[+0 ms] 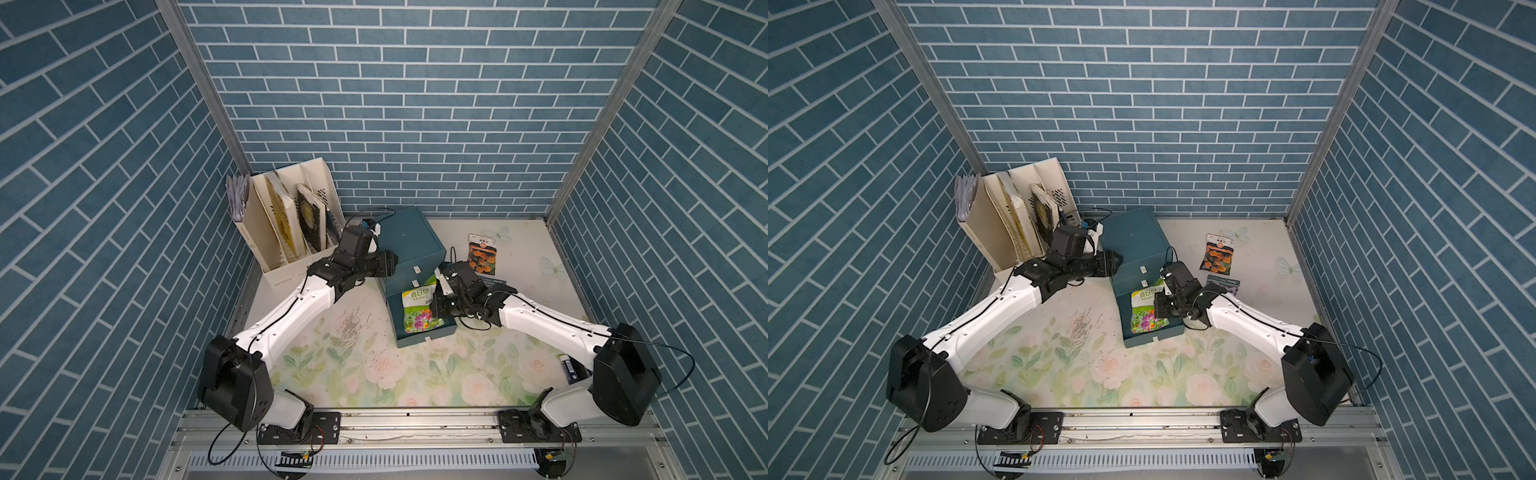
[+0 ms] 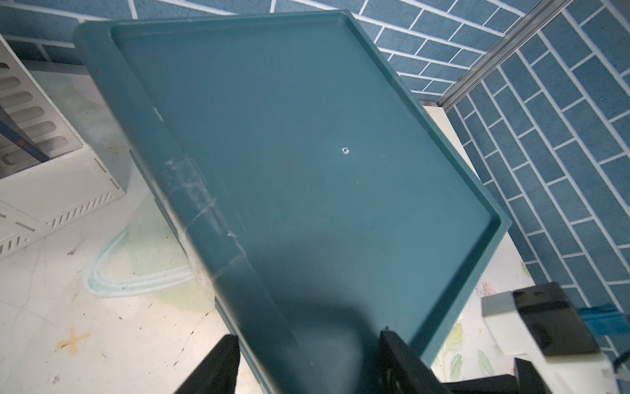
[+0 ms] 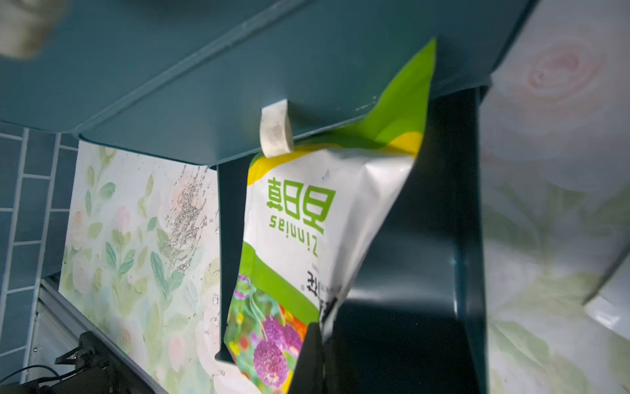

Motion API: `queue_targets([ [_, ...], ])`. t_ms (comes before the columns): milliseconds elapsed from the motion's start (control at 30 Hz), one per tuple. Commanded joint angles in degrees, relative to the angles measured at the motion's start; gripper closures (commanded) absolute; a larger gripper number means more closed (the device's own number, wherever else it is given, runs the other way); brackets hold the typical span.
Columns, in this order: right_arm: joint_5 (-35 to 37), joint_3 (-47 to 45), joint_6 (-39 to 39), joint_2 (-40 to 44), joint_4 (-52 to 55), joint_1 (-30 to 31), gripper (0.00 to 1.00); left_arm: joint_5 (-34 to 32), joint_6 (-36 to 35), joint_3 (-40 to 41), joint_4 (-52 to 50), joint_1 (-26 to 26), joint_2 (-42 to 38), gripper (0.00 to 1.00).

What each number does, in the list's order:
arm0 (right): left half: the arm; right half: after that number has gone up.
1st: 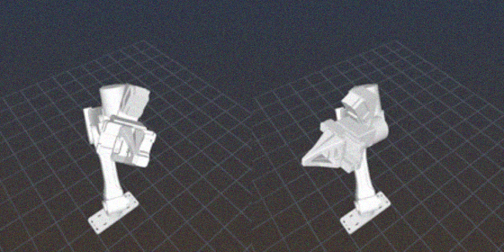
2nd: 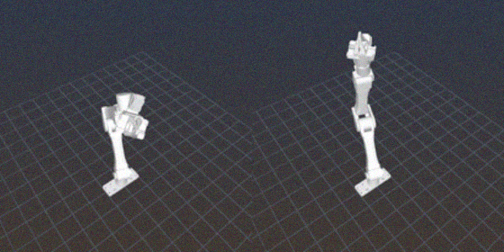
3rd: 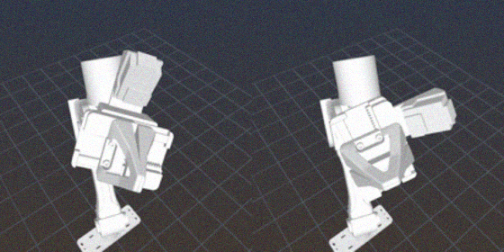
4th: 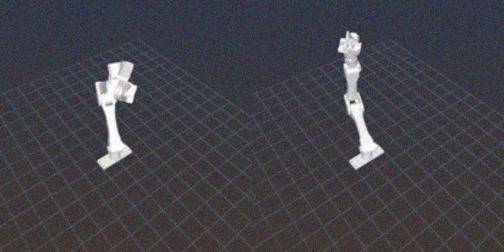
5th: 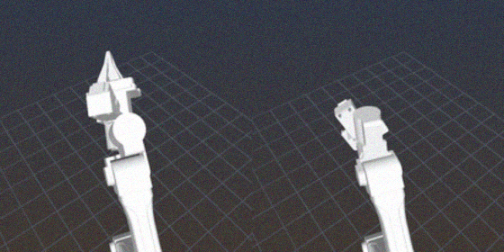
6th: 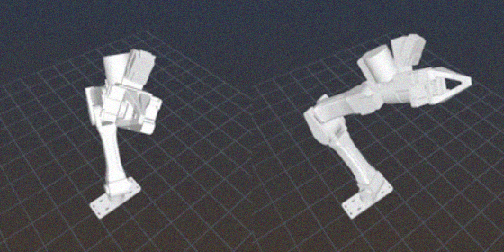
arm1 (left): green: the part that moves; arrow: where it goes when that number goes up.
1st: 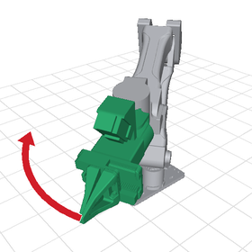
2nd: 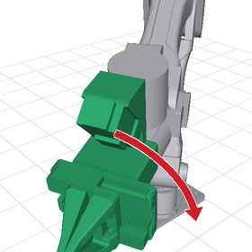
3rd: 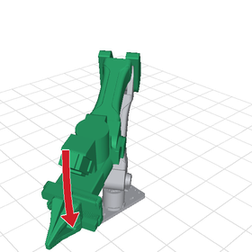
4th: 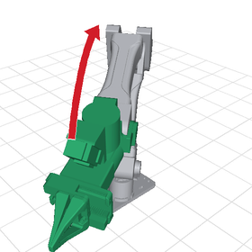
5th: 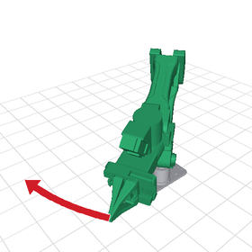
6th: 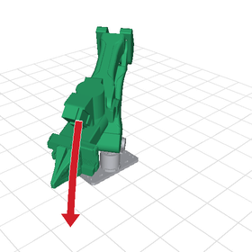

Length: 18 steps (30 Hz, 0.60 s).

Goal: Take the seed bags out of the drawer
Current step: Pick up the seed packet from the drawer.

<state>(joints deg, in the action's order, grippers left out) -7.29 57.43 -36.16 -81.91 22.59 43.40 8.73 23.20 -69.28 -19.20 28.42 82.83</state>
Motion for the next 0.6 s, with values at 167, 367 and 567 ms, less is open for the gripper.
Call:
queue_targets([
  [167, 0.1, -3.4, 1.6, 9.5, 8.6, -5.9, 1.0, -1.0, -1.3, 1.3, -8.0, 0.2, 1.5, 0.32],
  [367, 0.3, -3.5, 5.0, 13.7, 14.3, -11.9, 1.0, -1.0, -1.6, 0.8, -8.2, 0.2, 1.9, 0.32],
  [567, 1.5, -3.4, 7.7, 16.4, 17.4, -20.6, 1.0, -0.8, -1.6, 0.8, -8.0, 0.2, 2.2, 0.32],
])
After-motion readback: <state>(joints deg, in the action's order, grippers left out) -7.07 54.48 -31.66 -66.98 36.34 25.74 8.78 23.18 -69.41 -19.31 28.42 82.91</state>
